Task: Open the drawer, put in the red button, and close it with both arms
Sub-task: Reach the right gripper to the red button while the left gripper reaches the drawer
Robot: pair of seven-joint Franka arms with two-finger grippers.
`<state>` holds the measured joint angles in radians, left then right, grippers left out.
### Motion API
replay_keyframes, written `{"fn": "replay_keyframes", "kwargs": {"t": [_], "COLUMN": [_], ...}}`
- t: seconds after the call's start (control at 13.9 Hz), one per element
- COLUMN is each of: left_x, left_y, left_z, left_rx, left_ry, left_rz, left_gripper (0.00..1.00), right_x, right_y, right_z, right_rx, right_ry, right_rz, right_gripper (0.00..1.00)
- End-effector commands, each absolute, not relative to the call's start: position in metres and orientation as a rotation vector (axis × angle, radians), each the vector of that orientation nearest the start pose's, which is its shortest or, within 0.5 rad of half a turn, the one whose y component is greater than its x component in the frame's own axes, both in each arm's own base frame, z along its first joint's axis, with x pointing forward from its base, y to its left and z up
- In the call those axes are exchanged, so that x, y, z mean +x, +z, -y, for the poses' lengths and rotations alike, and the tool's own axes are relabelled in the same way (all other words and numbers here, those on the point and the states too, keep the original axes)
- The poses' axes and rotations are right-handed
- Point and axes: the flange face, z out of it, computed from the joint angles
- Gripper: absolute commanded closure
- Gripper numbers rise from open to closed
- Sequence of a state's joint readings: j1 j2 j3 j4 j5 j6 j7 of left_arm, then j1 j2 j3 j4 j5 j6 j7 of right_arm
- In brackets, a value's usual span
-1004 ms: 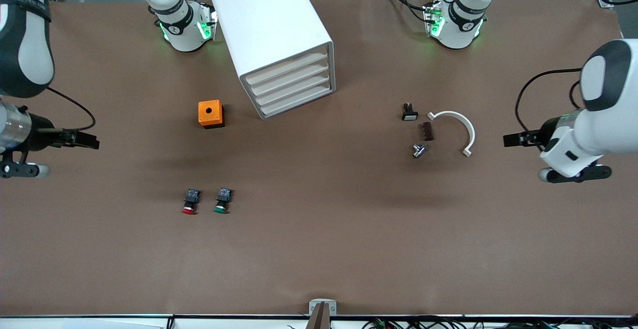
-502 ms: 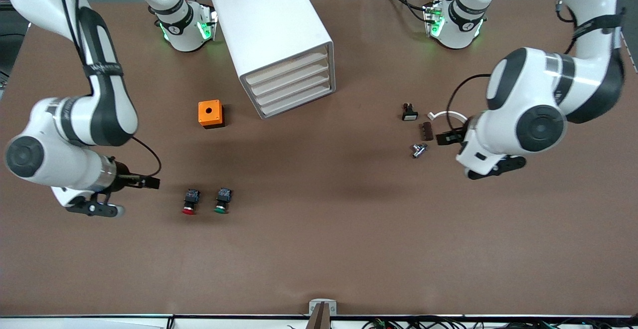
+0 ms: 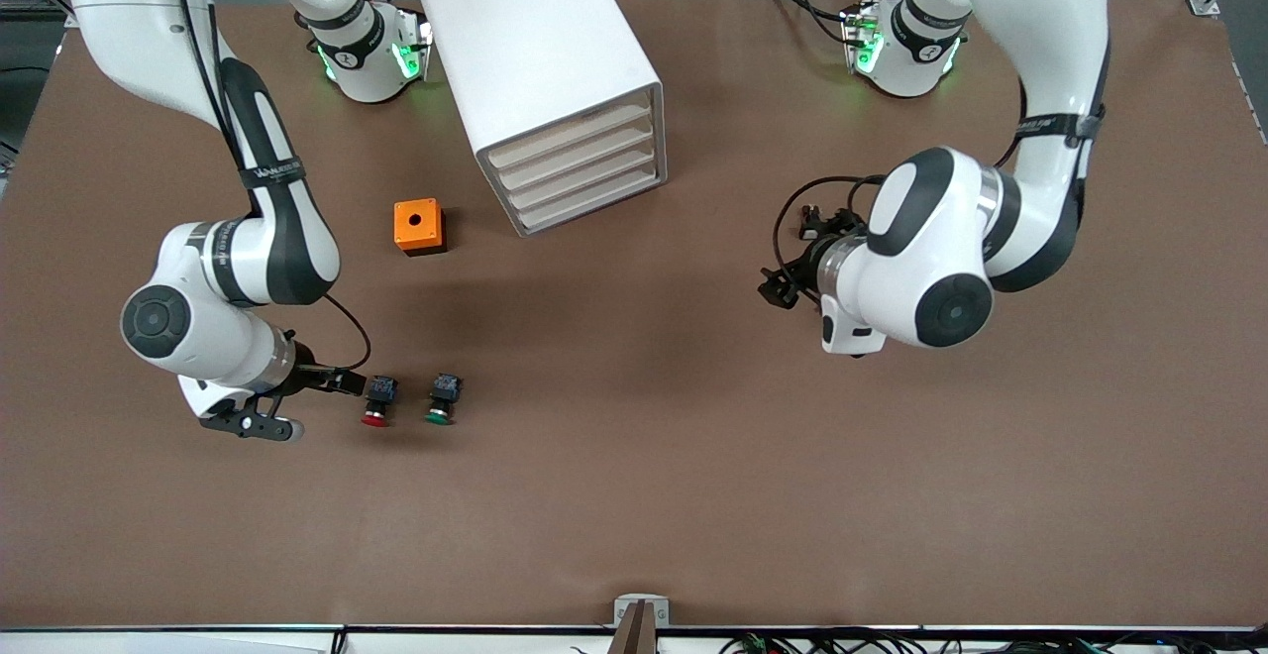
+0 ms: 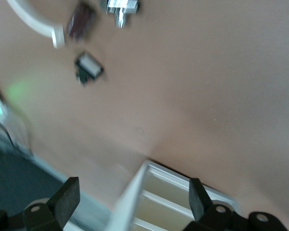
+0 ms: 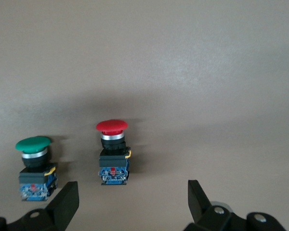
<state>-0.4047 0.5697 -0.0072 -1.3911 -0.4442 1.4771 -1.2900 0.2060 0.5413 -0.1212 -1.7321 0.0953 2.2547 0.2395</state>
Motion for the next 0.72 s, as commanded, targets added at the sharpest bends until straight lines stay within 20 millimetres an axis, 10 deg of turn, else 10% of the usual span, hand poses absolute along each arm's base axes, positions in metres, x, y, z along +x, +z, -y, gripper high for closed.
{"fn": "replay_keyframes", "kwargs": {"t": [0.0, 0.65], "left_x": [0.576, 0.549], "left_y": [0.342, 0.259], "left_z": [0.35, 0.42], "left_rx": [-2.348, -1.557], "left_ry": [1.053, 1.366], "left_rz": [1.54, 1.857], "left_gripper": [0.0, 0.0], "right_x": [0.661, 0.652], "right_y": [0.249, 0.203], "right_z": [-0.09, -0.093], "right_rx": [-3.111, -3.126], "right_ry": [-0.007, 0.011], "right_rz": [-0.375, -0.381], "right_gripper": [0.0, 0.0]}}
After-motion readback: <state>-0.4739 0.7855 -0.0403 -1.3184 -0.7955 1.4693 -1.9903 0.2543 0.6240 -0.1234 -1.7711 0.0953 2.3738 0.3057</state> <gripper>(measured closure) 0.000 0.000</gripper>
